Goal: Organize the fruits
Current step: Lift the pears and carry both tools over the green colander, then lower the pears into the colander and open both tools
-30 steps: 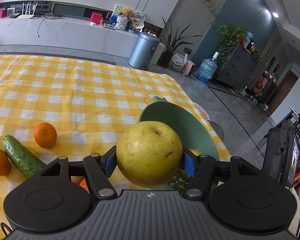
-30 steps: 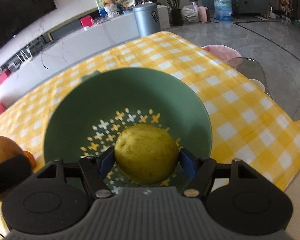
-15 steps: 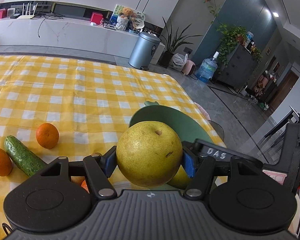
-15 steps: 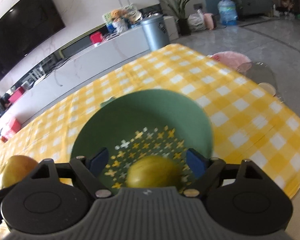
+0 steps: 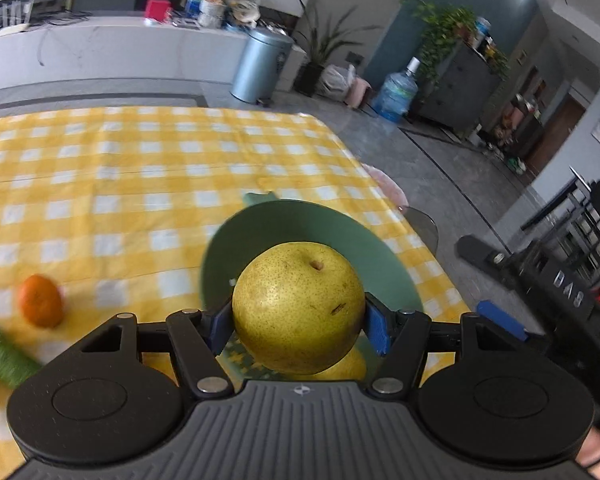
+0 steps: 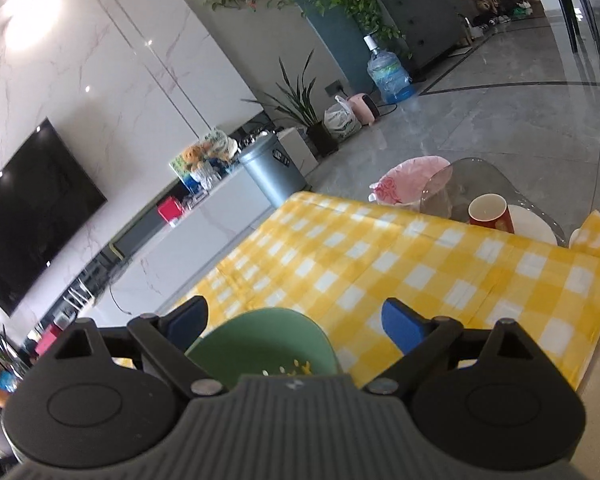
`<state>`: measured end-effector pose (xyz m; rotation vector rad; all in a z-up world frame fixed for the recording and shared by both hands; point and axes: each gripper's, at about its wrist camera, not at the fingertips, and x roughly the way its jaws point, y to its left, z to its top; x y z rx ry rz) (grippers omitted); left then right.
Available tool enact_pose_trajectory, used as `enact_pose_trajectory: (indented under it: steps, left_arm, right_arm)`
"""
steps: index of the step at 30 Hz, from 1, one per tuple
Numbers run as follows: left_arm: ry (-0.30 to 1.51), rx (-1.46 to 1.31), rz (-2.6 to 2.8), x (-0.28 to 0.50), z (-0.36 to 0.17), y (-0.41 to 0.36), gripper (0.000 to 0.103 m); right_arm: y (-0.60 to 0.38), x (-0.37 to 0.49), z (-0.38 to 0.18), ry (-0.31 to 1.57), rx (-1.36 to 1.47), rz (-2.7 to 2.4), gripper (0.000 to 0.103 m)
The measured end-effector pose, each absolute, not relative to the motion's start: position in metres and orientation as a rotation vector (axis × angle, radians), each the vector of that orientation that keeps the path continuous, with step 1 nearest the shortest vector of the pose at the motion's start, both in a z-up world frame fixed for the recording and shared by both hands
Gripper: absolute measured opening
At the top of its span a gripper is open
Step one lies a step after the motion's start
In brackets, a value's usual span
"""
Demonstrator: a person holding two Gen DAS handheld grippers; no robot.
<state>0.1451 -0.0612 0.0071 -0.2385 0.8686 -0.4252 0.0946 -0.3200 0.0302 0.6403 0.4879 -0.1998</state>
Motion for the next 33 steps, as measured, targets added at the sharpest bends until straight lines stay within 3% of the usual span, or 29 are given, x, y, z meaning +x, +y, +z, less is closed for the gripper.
enact_pose_trajectory:
  steps: [4, 11, 20, 23, 27, 33]
  left_arm:
    - [0.991, -0.267, -0.455, 0.177, -0.011, -0.08, 0.074]
    - [1.017, -0.109, -0.408, 0.203, -0.04, -0.119, 0.074]
    - [1.143, -0.15, -0.346, 0.226, -0.069, -0.126, 0.075]
    - [1.127, -0.133, -0.345, 0.222, -0.071, -0.126, 0.074]
    - [1.043, -0.137, -0.362, 0.216, -0.061, -0.12, 0.086]
    - [1.017, -0.117, -0.362, 0.206, -0.046, -0.115, 0.085]
  right_arm:
    - [-0.316, 0.098, 0.028, 0.519, 0.58, -0.214, 0.09]
    - [-0.326, 0.095, 0.022, 0.527, 0.633, -0.214, 0.09]
    - [-0.32, 0.101, 0.019, 0.553, 0.585, -0.213, 0.09]
    - [-0.318, 0.104, 0.017, 0.572, 0.578, -0.213, 0.09]
    - [-0.313, 0.107, 0.015, 0.6, 0.538, -0.21, 0.09]
    - [-0.31, 0.107, 0.016, 0.604, 0.522, -0.215, 0.09]
